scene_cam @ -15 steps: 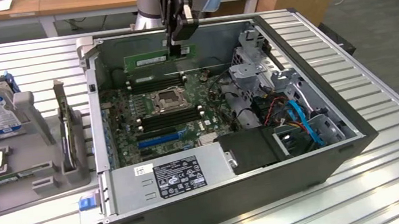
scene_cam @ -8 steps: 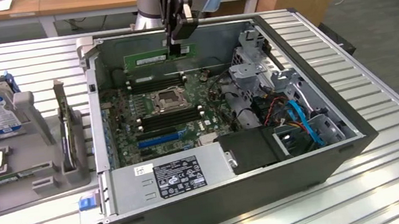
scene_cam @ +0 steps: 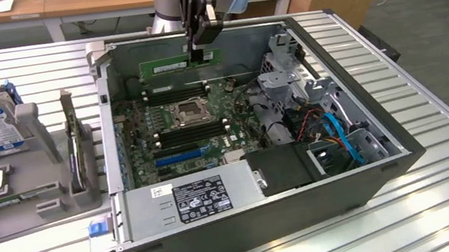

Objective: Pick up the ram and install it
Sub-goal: 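Insert the ram into the slot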

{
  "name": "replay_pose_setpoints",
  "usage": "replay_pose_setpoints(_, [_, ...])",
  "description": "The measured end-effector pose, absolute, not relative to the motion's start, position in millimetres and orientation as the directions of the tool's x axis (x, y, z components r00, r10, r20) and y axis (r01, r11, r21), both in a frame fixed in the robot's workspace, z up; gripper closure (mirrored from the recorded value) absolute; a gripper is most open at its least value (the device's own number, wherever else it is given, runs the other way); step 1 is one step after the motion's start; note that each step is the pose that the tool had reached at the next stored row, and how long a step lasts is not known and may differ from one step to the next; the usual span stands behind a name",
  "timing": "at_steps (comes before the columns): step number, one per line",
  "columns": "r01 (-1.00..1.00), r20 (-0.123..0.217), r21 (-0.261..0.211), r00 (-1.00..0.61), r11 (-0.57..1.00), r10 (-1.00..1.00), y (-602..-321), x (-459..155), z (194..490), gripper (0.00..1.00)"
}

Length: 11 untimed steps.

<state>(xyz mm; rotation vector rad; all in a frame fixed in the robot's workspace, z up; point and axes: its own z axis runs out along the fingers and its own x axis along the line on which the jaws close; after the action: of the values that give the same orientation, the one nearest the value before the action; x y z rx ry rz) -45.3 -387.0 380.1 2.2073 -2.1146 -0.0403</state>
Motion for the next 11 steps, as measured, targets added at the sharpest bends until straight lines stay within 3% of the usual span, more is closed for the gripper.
replay_pose_setpoints(11, [-0.996, 0.008, 0.073, -0.042, 0.043, -0.999, -387.1, -45.3, 380.0, 0.87])
